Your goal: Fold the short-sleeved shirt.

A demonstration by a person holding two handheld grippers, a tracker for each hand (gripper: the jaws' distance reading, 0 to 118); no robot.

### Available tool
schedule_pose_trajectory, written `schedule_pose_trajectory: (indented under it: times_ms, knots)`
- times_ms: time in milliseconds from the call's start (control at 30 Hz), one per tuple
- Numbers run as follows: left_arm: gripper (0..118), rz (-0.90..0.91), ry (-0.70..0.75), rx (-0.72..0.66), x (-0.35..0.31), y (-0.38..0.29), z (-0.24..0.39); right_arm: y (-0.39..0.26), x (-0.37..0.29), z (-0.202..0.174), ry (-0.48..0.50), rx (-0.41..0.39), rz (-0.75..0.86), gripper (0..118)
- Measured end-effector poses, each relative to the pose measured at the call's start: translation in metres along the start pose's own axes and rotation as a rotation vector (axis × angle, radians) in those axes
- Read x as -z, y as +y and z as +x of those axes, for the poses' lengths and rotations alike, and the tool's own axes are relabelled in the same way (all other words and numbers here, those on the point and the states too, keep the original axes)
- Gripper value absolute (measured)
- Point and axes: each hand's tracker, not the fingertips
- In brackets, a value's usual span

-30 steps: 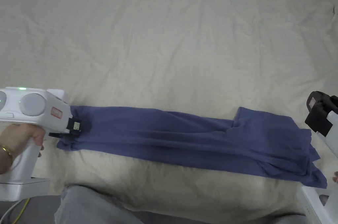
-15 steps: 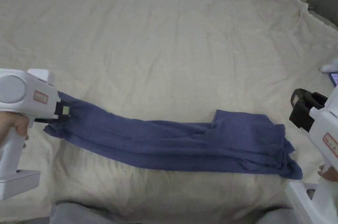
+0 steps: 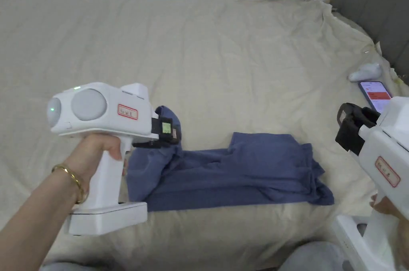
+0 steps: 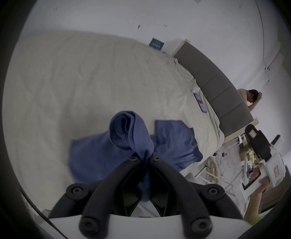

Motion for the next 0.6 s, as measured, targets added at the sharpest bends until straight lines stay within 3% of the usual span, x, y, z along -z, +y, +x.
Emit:
schedule_pose_trajectory:
  times_ms: [133, 233, 300, 333, 367, 467, 533, 600]
  knots:
    - [3, -0.061, 0.004, -0.039, 0.065, -0.016, 0.012, -0.001, -0.005, 0.008, -0.026, 0.006, -0.003, 0]
    - [4, -0.137, 0.070, 0.021, 0.103, -0.031, 0.023, -0.003, -0.006, 0.013, -0.039, 0.006, -0.009, 0]
    - [22, -0.183, 0.096, 0.059, 0.123, -0.037, 0.023, -0.004, -0.006, 0.014, -0.046, 0.003, -0.015, 0]
    - [37, -0.182, 0.111, 0.057, 0.129, -0.038, 0.024, -0.005, -0.006, 0.015, -0.047, 0.003, -0.018, 0]
    - [62, -0.177, 0.116, 0.042, 0.132, -0.038, 0.023, -0.007, -0.004, 0.018, -0.048, 0.005, -0.022, 0]
    - [74, -0.172, -0.009, -0.032, 0.126, -0.031, 0.023, -0.009, -0.002, 0.019, -0.047, 0.002, -0.034, 0]
    - [96, -0.161, -0.008, 0.006, 0.113, -0.022, 0.028, -0.010, -0.001, 0.020, -0.039, -0.005, -0.039, 0]
    - [102, -0.070, -0.008, 0.081, 0.088, -0.010, 0.033, -0.010, -0.001, 0.019, -0.034, -0.010, -0.036, 0]
